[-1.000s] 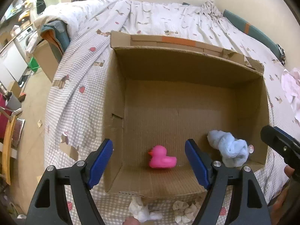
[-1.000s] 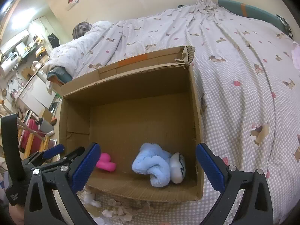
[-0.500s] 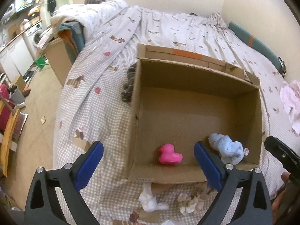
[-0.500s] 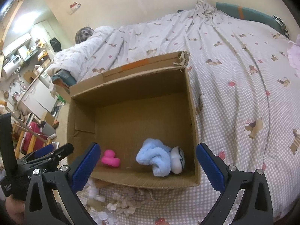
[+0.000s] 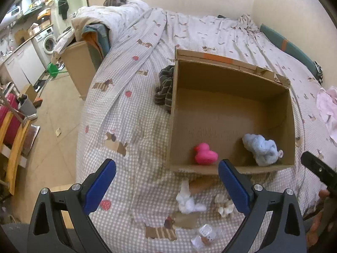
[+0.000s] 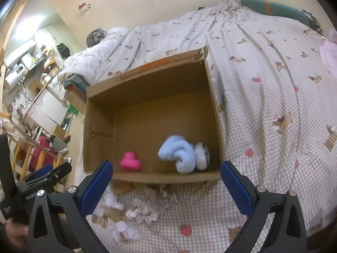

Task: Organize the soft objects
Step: 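Grasp the lace-trimmed beige scrunchie with the right tool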

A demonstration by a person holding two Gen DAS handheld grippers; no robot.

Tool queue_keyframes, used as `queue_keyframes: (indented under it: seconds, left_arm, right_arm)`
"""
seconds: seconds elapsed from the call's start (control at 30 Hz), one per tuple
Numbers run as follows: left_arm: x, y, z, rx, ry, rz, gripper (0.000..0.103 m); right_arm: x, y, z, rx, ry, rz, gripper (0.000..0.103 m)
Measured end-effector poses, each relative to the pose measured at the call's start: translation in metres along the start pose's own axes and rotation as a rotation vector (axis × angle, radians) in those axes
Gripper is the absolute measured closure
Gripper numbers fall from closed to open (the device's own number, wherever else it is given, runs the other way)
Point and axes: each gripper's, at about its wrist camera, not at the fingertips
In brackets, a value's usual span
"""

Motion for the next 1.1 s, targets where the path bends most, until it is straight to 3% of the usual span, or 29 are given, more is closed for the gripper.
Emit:
queue_keyframes:
  seconds: [0.37,0.47,0.67,0.73,0.83,1.1]
  left_arm:
    - [-0.002,-0.026,0.004,-0.008,0.005,-0.058,0.006]
    - [0.001,-0.03,0.002,-0.022,0.014,-0.072,0.006]
    - [0.006,-0.031,-0.007,-0.069,0.008,-0.087,0.006]
    - [0.007,-0.03,-0.009,-0.079,0.005,-0.092,0.006]
    - [0.009,-0.031,-0.012,-0.083,0.003,-0.103,0.006]
    - [0.008,-0.034,-0.026,-0.107,0.01,-0.116,0.006]
  right_arm:
    - [-0.004,-0.021,0.009,0.026,-0.013,-0.056,0.0]
    - [0.006,-0.027,0.016,0.061,-0.034,-0.125,0.0]
    - [0.036,-0.036,0.028,0.149,0.026,-0.276,0.0]
    - [0.043,-0.04,0.02,0.123,0.056,-0.304,0.008]
    - [0.052,-0.045,0.001,0.049,0.068,-0.332,0.009]
    - [0.094,-0.044,-0.035,-0.076,-0.059,-0.362,0.009]
Point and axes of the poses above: each gripper's, at about its wrist camera, not at the fingertips, and x roughly the way its jaws point, z to its right, y to its top, and after that the axes turned 7 degrees about -y, right-handed
